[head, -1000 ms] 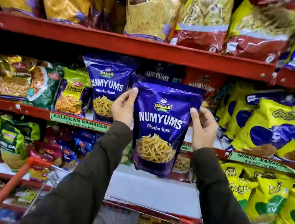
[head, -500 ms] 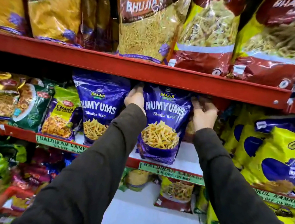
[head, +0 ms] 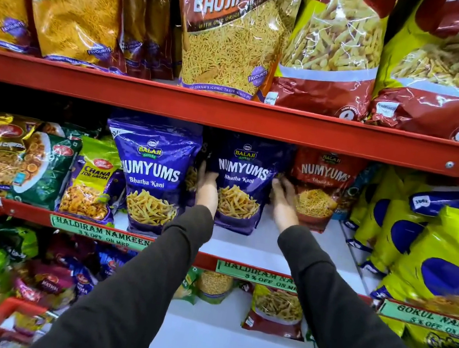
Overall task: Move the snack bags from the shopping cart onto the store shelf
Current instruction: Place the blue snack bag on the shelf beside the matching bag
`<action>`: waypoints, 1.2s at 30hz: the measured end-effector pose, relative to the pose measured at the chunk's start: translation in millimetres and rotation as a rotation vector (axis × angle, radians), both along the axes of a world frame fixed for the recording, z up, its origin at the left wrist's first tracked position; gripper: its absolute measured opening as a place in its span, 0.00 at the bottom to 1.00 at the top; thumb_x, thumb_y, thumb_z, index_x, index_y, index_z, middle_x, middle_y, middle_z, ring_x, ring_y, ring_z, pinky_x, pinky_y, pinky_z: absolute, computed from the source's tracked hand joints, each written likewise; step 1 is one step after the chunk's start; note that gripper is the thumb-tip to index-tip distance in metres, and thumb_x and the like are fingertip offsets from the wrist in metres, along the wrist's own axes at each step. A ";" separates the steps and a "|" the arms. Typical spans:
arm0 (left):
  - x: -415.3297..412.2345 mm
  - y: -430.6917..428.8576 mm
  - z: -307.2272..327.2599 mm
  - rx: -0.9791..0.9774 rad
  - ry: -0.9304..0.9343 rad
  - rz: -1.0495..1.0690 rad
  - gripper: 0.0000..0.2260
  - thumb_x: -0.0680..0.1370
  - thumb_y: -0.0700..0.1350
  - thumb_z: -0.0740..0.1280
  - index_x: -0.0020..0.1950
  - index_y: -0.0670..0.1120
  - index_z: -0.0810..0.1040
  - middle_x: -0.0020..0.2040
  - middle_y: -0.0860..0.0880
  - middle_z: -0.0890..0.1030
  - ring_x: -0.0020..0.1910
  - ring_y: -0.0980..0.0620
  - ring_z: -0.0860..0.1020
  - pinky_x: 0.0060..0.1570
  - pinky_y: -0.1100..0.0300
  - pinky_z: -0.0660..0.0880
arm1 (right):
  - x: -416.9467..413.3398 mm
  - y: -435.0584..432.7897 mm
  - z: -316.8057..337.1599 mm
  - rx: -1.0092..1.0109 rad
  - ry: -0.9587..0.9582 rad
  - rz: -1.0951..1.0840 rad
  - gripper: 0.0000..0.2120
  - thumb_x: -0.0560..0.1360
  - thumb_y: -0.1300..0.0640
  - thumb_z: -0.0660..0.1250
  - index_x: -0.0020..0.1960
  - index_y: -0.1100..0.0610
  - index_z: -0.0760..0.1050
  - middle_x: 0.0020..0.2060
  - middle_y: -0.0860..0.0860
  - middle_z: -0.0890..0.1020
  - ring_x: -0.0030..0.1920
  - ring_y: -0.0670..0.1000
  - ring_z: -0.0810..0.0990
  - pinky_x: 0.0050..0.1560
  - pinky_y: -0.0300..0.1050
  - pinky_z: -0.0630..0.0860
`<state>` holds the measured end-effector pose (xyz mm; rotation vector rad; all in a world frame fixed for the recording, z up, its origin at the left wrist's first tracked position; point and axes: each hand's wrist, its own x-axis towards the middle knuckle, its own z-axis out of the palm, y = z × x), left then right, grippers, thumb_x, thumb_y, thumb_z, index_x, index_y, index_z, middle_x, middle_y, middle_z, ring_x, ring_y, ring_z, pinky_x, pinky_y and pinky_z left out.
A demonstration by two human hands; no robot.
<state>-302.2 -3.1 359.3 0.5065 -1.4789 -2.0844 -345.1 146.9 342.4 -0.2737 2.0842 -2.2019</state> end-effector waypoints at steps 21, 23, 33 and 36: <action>70.1 4.1 -83.6 -0.227 -0.130 -0.174 0.28 0.71 0.59 0.53 0.72 0.61 0.64 0.73 0.50 0.71 0.73 0.43 0.67 0.74 0.40 0.61 | 74.4 15.2 -57.8 0.032 -0.046 0.115 0.10 0.80 0.46 0.57 0.58 0.46 0.71 0.55 0.44 0.78 0.59 0.50 0.76 0.58 0.52 0.75; 79.4 6.5 -79.0 -0.237 -0.130 -0.166 0.26 0.74 0.57 0.53 0.73 0.59 0.62 0.73 0.50 0.69 0.73 0.47 0.67 0.75 0.44 0.62 | 79.7 15.4 -61.1 0.034 -0.015 0.079 0.09 0.79 0.47 0.58 0.57 0.46 0.73 0.54 0.44 0.79 0.60 0.51 0.76 0.65 0.56 0.73; 120.5 30.2 -79.2 -0.391 -0.071 0.009 0.22 0.81 0.48 0.58 0.75 0.49 0.60 0.76 0.43 0.62 0.74 0.46 0.65 0.74 0.50 0.62 | 106.7 22.3 -67.6 0.148 0.124 -0.016 0.23 0.78 0.49 0.62 0.71 0.54 0.66 0.68 0.51 0.73 0.65 0.51 0.73 0.69 0.53 0.69; 135.1 45.6 -95.2 -0.401 0.021 0.128 0.16 0.81 0.42 0.60 0.69 0.47 0.70 0.67 0.45 0.71 0.61 0.52 0.74 0.65 0.55 0.71 | 127.4 35.2 -78.4 0.099 0.216 -0.112 0.14 0.77 0.52 0.63 0.62 0.49 0.73 0.61 0.49 0.77 0.59 0.49 0.76 0.64 0.56 0.75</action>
